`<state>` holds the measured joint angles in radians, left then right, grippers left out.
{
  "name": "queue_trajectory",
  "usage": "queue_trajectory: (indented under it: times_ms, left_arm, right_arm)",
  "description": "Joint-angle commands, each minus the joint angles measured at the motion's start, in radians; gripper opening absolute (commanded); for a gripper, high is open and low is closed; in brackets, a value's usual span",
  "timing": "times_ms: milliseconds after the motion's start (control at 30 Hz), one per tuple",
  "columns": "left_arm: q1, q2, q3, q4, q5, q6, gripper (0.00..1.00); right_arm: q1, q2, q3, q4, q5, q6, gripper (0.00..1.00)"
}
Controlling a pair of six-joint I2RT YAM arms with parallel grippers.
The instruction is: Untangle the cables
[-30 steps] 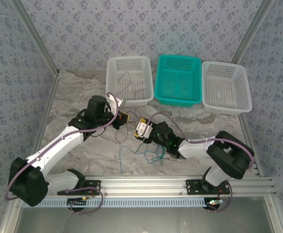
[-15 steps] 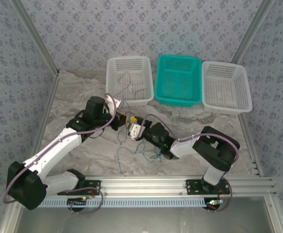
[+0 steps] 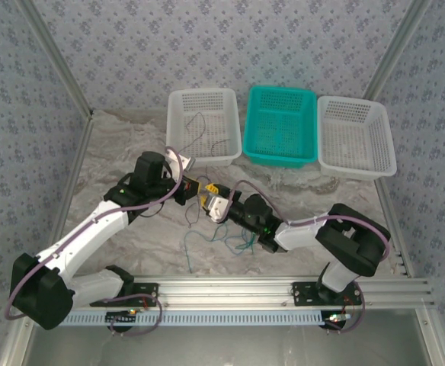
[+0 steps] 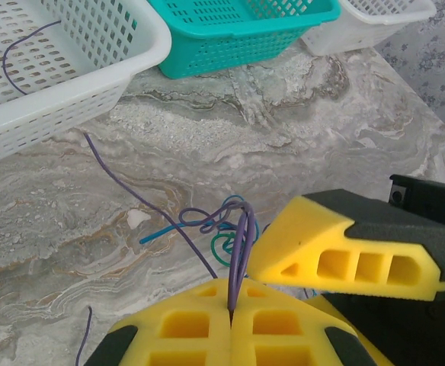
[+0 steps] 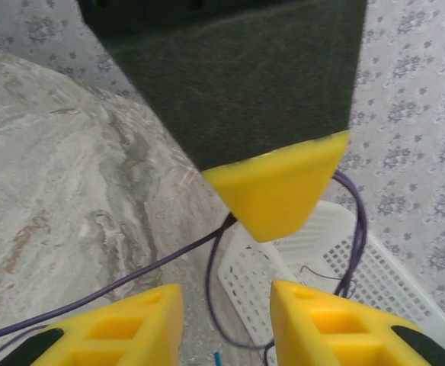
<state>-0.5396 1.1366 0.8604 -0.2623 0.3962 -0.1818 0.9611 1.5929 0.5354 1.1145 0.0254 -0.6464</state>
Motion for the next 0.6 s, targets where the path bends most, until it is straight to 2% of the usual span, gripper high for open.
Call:
queue_trajectory:
  times_ms: [0, 367, 400, 500, 567]
  left_arm:
    - [-0.005, -0.012, 0.014, 0.003, 0.0, 0.0, 0.0]
    - [-0.004, -0.009, 0.011, 0.014, 0.032, -0.017, 0.0]
    - [-0.005, -0.015, 0.009, 0.012, 0.03, -0.018, 0.0]
    - [-0.005, -0.034, 0.01, 0.004, 0.021, -0.014, 0.0]
    - [-0.004, -0.046, 0.01, -0.004, 0.008, -0.009, 0.0]
  right_arm:
    - [0.008, -0.025, 0.004, -0.027, -0.038, 0.026, 0.36]
    - [-0.014, 0.099, 0.096, 0.023, 0.024, -0.007, 0.34]
    - [-0.016, 0.115, 0.106, 0.029, 0.022, -0.003, 0.31]
    - [-0.021, 0.139, 0.117, 0.038, 0.02, 0.015, 0.02]
    - [-0.022, 0.129, 0.109, 0.022, 0.0, 0.038, 0.0]
